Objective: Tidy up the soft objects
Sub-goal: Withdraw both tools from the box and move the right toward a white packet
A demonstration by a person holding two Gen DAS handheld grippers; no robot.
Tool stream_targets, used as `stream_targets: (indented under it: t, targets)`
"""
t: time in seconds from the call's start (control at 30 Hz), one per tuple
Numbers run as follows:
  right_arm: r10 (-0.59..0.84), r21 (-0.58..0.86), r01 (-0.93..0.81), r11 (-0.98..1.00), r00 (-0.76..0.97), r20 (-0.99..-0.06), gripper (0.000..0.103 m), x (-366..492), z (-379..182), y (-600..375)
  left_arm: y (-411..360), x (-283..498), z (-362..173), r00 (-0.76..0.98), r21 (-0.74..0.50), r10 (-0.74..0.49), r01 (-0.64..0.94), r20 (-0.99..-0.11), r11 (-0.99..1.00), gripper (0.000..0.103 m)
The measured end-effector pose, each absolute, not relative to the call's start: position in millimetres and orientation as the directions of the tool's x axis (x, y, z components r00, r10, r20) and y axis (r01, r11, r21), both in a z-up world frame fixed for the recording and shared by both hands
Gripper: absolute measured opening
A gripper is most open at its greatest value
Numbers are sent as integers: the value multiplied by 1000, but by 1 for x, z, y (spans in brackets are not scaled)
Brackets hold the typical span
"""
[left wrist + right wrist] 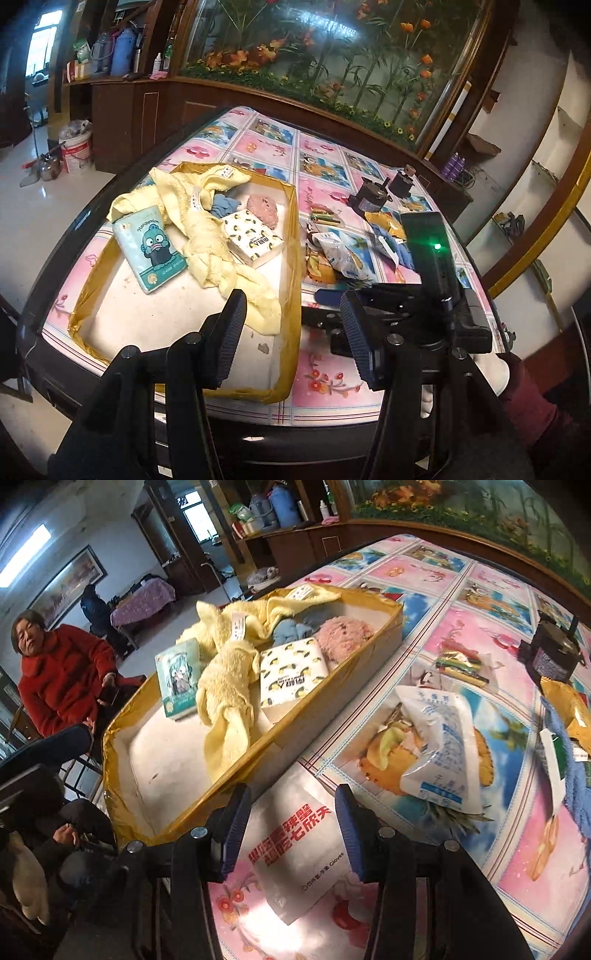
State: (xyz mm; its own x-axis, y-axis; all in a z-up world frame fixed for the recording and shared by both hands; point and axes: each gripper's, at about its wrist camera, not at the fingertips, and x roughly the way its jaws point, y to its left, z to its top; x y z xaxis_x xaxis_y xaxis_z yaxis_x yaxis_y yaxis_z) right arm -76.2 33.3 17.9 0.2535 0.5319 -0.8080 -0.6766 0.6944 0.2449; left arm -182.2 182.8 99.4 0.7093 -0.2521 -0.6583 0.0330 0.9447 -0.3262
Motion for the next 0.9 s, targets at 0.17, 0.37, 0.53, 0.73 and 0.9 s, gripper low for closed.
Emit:
stream_targets:
  t: [0.17,0.37,0.53,0.73,0.9]
  targets:
    - [429,124,-677,726,305,-850,22,-94,19,16,183,-181,97,705,-341,-277,53,-653,938,53]
    - [411,164,-622,766,278,-868,23,-99,26,-36,170,-181,93,692,-338,-329,130,-643,932,53]
    - [474,224,-522,823,413,-778,55,-58,60,-41,165,-178,86,677,-358,-347,131,-649,925,53]
    - [422,220,-452,865,414,-807,58,14,42,1,175,-188,92,692,-355,-329,112,-642,928,53]
    - [334,102,-495,863,407,-850,41,-2,25,18,185,-190,92,699,-353,-317,98,-641,930,53]
